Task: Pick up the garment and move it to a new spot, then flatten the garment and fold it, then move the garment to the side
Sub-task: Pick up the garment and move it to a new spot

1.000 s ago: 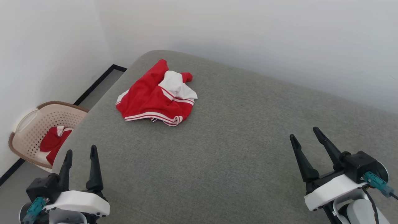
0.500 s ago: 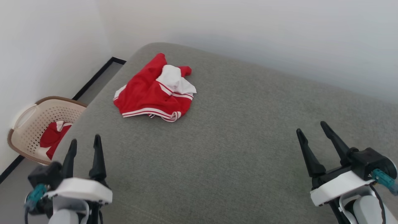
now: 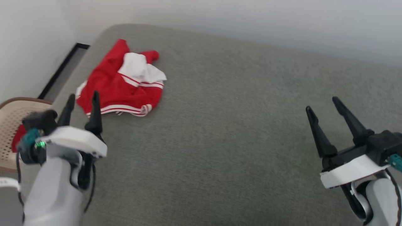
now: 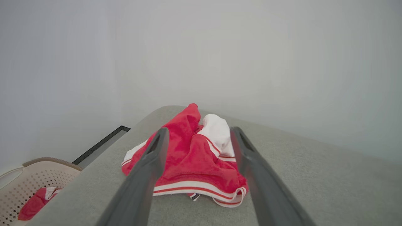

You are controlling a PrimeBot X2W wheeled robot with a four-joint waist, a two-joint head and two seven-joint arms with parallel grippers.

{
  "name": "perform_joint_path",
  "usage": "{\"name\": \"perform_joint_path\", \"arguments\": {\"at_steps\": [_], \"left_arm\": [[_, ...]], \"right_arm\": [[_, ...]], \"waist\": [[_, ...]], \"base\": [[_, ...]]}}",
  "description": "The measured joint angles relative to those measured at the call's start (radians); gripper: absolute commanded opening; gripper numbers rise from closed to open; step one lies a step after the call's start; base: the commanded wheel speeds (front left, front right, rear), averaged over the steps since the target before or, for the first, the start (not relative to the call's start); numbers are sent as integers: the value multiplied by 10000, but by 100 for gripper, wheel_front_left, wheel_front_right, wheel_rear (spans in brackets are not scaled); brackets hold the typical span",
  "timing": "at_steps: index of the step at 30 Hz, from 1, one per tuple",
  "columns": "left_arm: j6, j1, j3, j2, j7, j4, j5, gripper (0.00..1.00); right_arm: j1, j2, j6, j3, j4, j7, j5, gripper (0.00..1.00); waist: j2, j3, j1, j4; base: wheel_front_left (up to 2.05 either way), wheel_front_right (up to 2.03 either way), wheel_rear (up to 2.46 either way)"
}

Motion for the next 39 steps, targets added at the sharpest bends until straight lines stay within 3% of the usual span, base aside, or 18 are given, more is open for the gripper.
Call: {"name": "perform_joint_path", "arguments": {"at_steps": [9,18,22,28,37,38,39], "left_arm": [[0,-2713,-1081,1151,660,2592,-1212,100],[6,-4487,-1233,1622,2360,5051,-1824,100],[255,-5127,-1114,1653,3430,6048,-2025,100],[867,-5777,-1122,1664,5133,6397,-2224,100],[1275,-6160,-1306,1712,6790,6247,-2224,100],[1279,-6178,-1300,1724,6803,6247,-2228,29],[1264,-6178,-1323,1733,6796,6249,-2226,0]], "right_arm": [[-659,-441,0,215,-510,2,42,100],[-1057,-823,0,221,-1068,0,136,100],[-1186,-1055,0,247,-1321,6,194,100],[-1381,-1241,0,182,-1839,199,219,100],[-1484,-1289,0,167,-2368,431,198,100],[-1494,-1287,0,159,-2408,449,184,100],[-1519,-1285,0,155,-2441,495,178,100]], "waist": [[0,1282,0,-1053],[-1,2534,0,-1816],[0,2997,0,-2047],[0,3518,0,-2245],[1,3878,0,-2336],[1,3903,0,-2340],[1,3924,0,-2343]], "base": [[0,0,0],[0,0,0],[0,0,0],[0,0,0],[0,0,0],[0,0,0],[0,0,0]]}}
